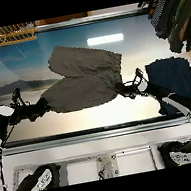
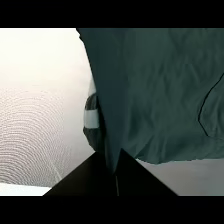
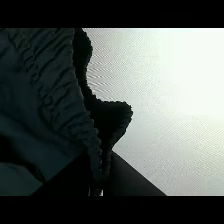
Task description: Fold the clothes and pants, and hang the long-sleeved shirts on hangers.
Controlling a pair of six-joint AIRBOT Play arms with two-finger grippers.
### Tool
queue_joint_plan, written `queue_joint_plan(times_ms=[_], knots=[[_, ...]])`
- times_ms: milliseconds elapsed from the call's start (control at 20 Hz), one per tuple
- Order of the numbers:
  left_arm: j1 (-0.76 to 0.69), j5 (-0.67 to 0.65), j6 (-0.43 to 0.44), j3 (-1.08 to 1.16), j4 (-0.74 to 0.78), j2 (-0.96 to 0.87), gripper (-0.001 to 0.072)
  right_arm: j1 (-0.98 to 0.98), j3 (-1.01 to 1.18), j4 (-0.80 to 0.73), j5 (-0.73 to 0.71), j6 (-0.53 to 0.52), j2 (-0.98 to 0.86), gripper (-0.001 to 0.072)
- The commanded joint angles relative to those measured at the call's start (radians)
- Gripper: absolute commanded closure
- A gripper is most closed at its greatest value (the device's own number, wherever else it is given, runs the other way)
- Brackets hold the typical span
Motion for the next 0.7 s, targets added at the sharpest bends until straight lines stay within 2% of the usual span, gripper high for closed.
queue_joint_plan(times_ms=[0, 100, 200, 300, 450, 550, 650], knots=[[0.001, -0.009, 0.000, 0.018, 0.001, 0.013, 0.0700, -0.010, 0.045, -0.168, 0.015, -0.001, 0.052, 0.0688], [0.001, -0.056, 0.000, 0.101, -0.001, 0.057, 0.0700, -0.049, 0.128, -0.319, 0.133, -0.002, 0.132, 0.0688], [0.000, -0.122, -0.001, 0.251, -0.010, 0.147, 0.0700, -0.090, 0.265, -0.436, 0.314, -0.006, 0.236, 0.0688], [0.000, -0.172, -0.002, 0.431, -0.019, 0.249, 0.0700, -0.111, 0.432, -0.442, 0.497, -0.081, 0.349, 0.0688], [0.000, -0.165, -0.005, 0.695, -0.037, 0.389, 0.0700, -0.107, 0.653, -0.429, 0.695, -0.090, 0.512, 0.0688], [0.000, -0.126, -0.006, 0.835, -0.036, 0.466, 0.0700, -0.106, 0.738, -0.395, 0.758, -0.053, 0.616, 0.0688], [0.000, -0.052, -0.005, 0.919, -0.036, 0.524, 0.0701, -0.106, 0.756, -0.350, 0.763, 0.026, 0.715, 0.0687]])
